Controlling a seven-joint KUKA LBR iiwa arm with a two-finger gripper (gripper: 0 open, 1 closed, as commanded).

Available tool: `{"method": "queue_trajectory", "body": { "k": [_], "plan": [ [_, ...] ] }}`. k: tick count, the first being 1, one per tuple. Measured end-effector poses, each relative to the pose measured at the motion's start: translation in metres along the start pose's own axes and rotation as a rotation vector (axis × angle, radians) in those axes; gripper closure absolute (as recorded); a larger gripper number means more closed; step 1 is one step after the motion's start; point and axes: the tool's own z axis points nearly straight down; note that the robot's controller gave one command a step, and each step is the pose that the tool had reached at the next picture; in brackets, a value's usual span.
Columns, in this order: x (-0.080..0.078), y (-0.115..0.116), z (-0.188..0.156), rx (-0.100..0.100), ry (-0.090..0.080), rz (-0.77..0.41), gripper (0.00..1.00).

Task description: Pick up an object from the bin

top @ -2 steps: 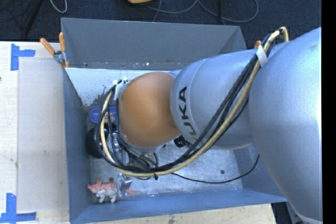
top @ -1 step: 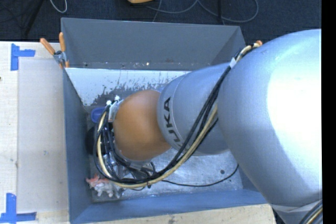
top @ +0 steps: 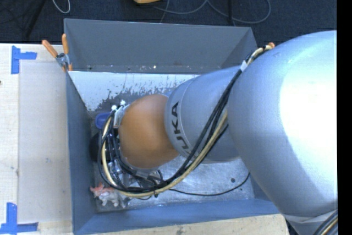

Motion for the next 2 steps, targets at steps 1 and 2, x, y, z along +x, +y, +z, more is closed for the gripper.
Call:
{"method": "queue_trajectory", "body": {
  "k": [1,2],
  "plan": [
    [0.013,-0.005,-0.026,-0.001,-0.005,-0.029,1.00],
    [0.016,-0.007,-0.071,-0.001,-0.007,-0.030,1.00]
  ]
}}
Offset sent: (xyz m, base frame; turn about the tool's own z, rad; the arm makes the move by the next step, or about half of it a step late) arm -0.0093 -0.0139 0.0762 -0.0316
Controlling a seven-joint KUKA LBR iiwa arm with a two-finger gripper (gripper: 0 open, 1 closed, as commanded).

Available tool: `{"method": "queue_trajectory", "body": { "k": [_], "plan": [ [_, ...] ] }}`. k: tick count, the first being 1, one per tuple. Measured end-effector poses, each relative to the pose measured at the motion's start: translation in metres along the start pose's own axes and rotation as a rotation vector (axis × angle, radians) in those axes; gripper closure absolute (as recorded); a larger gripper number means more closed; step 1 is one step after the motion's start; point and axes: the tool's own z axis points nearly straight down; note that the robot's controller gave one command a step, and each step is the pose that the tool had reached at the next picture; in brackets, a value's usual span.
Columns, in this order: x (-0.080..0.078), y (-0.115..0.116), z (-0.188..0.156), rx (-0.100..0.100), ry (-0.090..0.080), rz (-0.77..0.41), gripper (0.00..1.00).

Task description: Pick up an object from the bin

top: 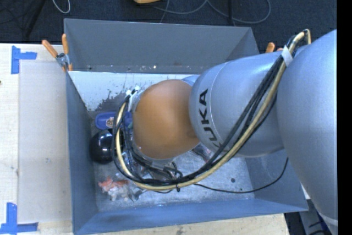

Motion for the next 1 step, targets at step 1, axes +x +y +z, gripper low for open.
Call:
{"method": "queue_trajectory", "body": {
  "k": [1],
  "plan": [
    [0.0004,-0.0018,-0.0614,-0.001,0.003,0.020,1.00]
  ]
}}
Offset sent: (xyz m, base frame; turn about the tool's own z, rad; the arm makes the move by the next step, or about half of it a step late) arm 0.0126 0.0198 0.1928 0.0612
